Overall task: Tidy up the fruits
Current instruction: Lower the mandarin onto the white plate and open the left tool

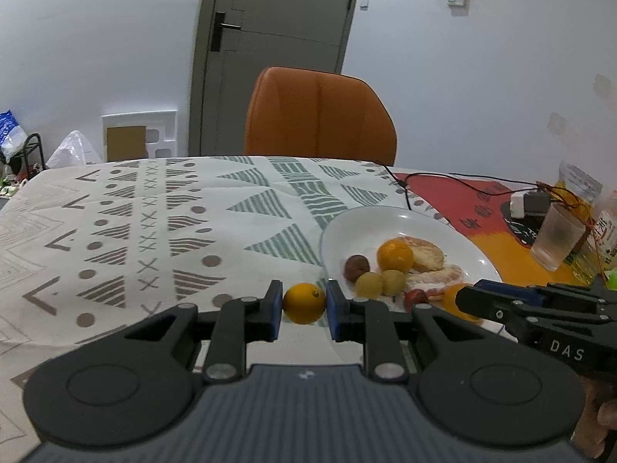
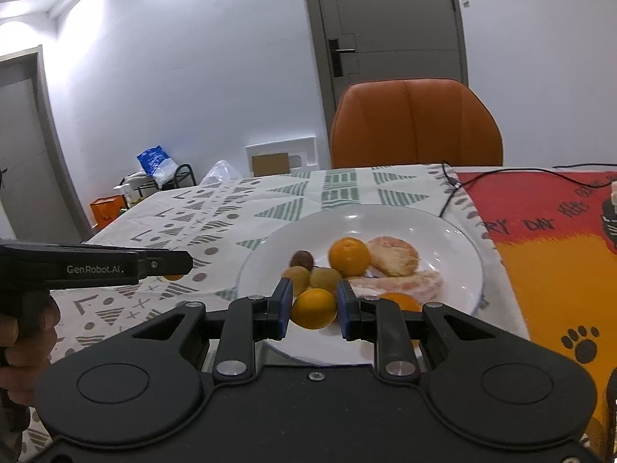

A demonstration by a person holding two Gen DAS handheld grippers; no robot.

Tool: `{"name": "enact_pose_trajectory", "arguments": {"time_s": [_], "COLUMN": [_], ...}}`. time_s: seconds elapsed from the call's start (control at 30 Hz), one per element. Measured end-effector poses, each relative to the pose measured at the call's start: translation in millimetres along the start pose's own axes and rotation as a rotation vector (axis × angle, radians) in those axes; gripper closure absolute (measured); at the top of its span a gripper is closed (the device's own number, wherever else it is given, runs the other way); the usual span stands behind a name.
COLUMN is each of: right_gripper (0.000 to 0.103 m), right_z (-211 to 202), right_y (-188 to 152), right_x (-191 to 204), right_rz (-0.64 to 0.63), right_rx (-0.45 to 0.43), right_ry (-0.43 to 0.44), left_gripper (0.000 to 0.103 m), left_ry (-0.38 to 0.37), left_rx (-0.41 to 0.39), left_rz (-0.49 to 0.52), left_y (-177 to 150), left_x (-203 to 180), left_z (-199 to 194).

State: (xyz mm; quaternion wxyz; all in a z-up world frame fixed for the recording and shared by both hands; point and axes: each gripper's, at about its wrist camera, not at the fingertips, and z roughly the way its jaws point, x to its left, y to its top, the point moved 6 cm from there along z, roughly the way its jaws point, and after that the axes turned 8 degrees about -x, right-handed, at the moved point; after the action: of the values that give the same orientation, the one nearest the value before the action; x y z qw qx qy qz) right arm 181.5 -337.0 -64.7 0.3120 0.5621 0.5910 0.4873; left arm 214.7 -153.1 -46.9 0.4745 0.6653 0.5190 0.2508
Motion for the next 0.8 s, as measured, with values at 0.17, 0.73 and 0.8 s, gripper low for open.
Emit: {"name": "enact_pose_trajectory", "arguments": {"time_s": [0.17,0.73,0.8], "right_gripper": [0.08,0.061,0.061], "right_z": [0,-13,-13], "right_y": [-2,-7,-6], "right_x": [-13,-36,-36], "right_rz": [0.019,0.071,0.073], "right_rx": [0.004,-0.015,-0.015], "right_ry": [-0.014,-0.043,-0.047], "left_gripper": [0.081,0.081,0.079], "left_ry": [-0.017,-0.069,-0.062], "left_rx": [0.009,0.032,0.029], "left_rz": [0.014,0.061,0.058], "left_y": [0,1,1], "left_x": [-12,-52,-52], "left_z": [9,30,29]}}
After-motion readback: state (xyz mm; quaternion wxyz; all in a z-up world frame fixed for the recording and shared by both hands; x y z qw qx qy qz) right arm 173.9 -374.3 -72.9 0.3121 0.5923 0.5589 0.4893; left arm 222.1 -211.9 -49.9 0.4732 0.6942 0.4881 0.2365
